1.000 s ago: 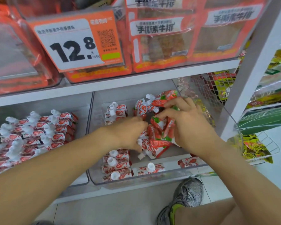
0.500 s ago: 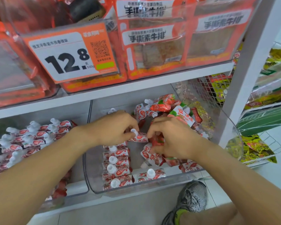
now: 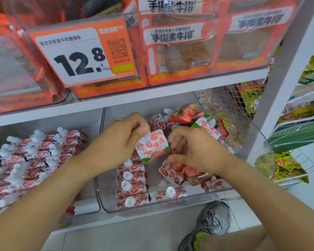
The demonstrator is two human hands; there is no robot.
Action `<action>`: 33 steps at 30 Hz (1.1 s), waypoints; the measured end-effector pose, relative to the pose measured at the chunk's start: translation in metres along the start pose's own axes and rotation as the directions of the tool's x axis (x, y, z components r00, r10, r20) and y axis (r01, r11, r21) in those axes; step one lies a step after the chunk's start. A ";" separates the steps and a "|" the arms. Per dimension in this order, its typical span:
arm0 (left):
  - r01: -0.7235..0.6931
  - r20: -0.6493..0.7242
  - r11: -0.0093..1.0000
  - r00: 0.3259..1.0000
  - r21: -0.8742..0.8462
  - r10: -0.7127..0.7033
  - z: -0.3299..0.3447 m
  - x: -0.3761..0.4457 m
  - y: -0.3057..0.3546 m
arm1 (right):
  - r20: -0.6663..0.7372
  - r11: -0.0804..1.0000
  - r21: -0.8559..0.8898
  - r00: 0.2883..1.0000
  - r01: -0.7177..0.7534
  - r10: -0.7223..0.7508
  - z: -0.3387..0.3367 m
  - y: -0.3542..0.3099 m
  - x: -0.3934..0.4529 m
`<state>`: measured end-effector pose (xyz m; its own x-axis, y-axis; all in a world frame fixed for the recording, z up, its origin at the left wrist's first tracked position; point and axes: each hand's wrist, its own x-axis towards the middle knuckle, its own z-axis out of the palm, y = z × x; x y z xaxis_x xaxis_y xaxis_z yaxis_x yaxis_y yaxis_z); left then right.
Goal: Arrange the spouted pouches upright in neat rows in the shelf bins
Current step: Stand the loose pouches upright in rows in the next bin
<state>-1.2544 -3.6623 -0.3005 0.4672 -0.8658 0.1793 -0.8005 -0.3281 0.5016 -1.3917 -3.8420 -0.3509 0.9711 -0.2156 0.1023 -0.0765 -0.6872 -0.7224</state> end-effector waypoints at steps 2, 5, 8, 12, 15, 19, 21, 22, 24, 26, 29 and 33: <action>0.051 -0.172 0.998 0.983 -0.043 -0.057 -0.012 -0.013 -0.002 | 0.036 0.995 0.087 0.998 -0.053 0.050 -0.009 0.000 -0.007; 0.110 -0.315 0.987 0.938 -0.120 -0.143 -0.026 -0.041 -0.009 | 0.110 0.986 0.163 0.994 -0.048 0.030 -0.014 -0.006 -0.008; 0.116 -0.287 0.972 0.942 -0.204 -0.172 -0.026 -0.066 -0.016 | 0.232 0.995 -0.076 0.972 0.062 -0.042 -0.007 -0.016 0.007; 0.084 -0.295 0.956 0.940 -0.281 -0.170 -0.020 -0.078 -0.023 | 0.565 0.908 -0.354 0.825 0.225 0.016 0.023 -0.023 0.034; 0.053 -0.284 0.954 0.948 -0.295 -0.140 -0.017 -0.078 -0.026 | 0.641 0.790 -0.505 0.764 0.346 0.074 0.037 -0.019 0.044; 0.005 -0.266 0.968 0.961 -0.252 -0.075 -0.019 -0.078 -0.027 | 0.654 0.770 -0.547 0.741 0.328 0.149 0.039 -0.012 0.053; 0.004 -0.247 0.970 0.967 -0.245 -0.066 -0.022 -0.077 -0.028 | 0.687 0.803 -0.500 0.713 0.323 0.141 0.035 -0.012 0.056; 0.000 -0.239 0.969 0.969 -0.249 -0.061 -0.023 -0.077 -0.028 | 0.688 0.831 -0.465 0.715 0.304 0.123 0.031 -0.013 0.056; -0.010 -0.229 0.969 0.972 -0.247 -0.048 -0.023 -0.077 -0.029 | 0.656 0.900 -0.369 0.752 0.233 0.074 0.018 -0.018 0.053; -0.012 -0.224 0.969 0.974 -0.248 -0.045 -0.023 -0.078 -0.028 | 0.563 0.958 -0.245 0.826 0.152 0.013 0.004 -0.023 0.043; -0.015 -0.226 0.968 0.973 -0.252 -0.044 -0.022 -0.078 -0.026 | 0.383 0.993 -0.118 0.923 0.014 0.033 -0.004 -0.028 0.022; -0.011 -0.230 0.973 0.972 -0.230 -0.044 -0.021 -0.077 -0.022 | 0.394 0.973 -0.226 0.918 0.058 0.037 0.004 -0.036 -0.001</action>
<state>-1.2653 -3.5801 -0.3075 0.5756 -0.7402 0.3475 -0.6976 -0.2228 0.6809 -1.3894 -3.8141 -0.3274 0.9780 0.0502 -0.2024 -0.0693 -0.8372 -0.5425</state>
